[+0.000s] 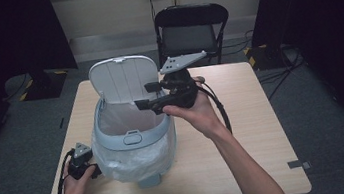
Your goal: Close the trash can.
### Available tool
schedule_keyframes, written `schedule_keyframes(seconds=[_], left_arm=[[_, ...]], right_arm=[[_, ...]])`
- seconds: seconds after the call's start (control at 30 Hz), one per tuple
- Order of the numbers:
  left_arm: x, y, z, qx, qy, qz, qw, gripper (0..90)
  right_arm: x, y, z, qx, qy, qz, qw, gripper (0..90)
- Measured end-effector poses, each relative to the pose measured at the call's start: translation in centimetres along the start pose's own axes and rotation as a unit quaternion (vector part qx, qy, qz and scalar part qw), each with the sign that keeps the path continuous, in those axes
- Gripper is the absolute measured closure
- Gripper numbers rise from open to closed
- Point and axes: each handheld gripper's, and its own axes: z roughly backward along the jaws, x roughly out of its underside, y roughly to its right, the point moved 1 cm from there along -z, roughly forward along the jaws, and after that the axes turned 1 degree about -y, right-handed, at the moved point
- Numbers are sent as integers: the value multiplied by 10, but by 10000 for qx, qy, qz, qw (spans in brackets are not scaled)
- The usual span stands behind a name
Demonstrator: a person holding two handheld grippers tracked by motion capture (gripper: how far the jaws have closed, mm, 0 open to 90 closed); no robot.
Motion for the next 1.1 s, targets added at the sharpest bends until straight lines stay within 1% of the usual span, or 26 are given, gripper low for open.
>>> schedule_keyframes(seconds=[0.17, 0.2, 0.23, 0.37, 0.4, 0.43, 0.53, 0.57, 0.6, 0.67, 0.7, 0.77, 0.83, 0.87, 0.9, 0.93, 0.97, 1.0, 1.03, 1.07, 1.1], left_arm=[[0, 0, 0, -1, -1, -1, 10000, 203], [0, 0, 0, -1, -1, -1, 10000, 203], [0, 0, 0, -1, 0, -1, 10000, 203], [0, 0, 0, -1, 0, 0, 10000, 203], [0, 0, 0, -1, 0, 0, 10000, 202], [0, 0, 0, 0, 1, -1, 10000, 203], [0, 0, 0, -1, 0, 1, 10000, 203], [0, 0, 0, -7, 3, -6, 10000, 202], [0, 0, 0, -7, 3, -6, 10000, 202], [0, 0, 0, 0, 1, 0, 10000, 202], [0, 0, 0, 0, 1, 0, 10000, 202], [0, 0, 0, -1, 2, 1, 10000, 202], [0, 0, 0, -7, 2, -6, 10000, 202], [0, 0, 0, -6, 4, 0, 10000, 202], [0, 0, 0, 0, 1, 5, 10000, 202], [0, 0, 0, 0, 1, 5, 10000, 202], [0, 0, 0, -7, 4, -4, 10000, 202], [0, 0, 0, -6, 3, -4, 10000, 202], [0, 0, 0, -6, 3, -4, 10000, 202], [0, 0, 0, 1, 1, 2, 10000, 202], [0, 0, 0, -6, 3, -5, 10000, 202]], right_arm=[[5, 8, 19, 86, 60, -93, 9999, 376], [5, 8, 19, 86, 60, -93, 9999, 376], [7, 11, 26, 182, 99, -123, 9997, 377], [10, 20, 37, 349, 93, -192, 9992, 386], [10, 20, 37, 349, 93, -192, 9992, 386], [10, 26, 41, 441, 105, -233, 9987, 386], [10, 31, 44, 528, 151, -260, 9982, 382], [9, 36, 45, 627, 183, -256, 9975, 370], [8, 38, 45, 703, 148, -268, 9971, 368], [6, 43, 45, 813, 156, -278, 9962, 363], [6, 43, 45, 813, 156, -278, 9962, 363], [4, 50, 45, 1015, 154, -310, 9942, 343], [3, 52, 45, 1046, 192, -349, 9937, 334], [3, 54, 45, 1097, 253, -342, 9931, 333], [2, 60, 45, 1181, 340, -432, 9915, 306], [2, 60, 45, 1181, 340, -432, 9915, 306], [1, 63, 45, 1251, 348, -469, 9904, 304], [-1, 69, 43, 1418, 380, -509, 9879, 300], [-1, 69, 43, 1418, 380, -509, 9879, 300], [-4, 75, 41, 1575, 404, -574, 9850, 279], [-5, 78, 40, 1592, 439, -604, 9844, 279]])
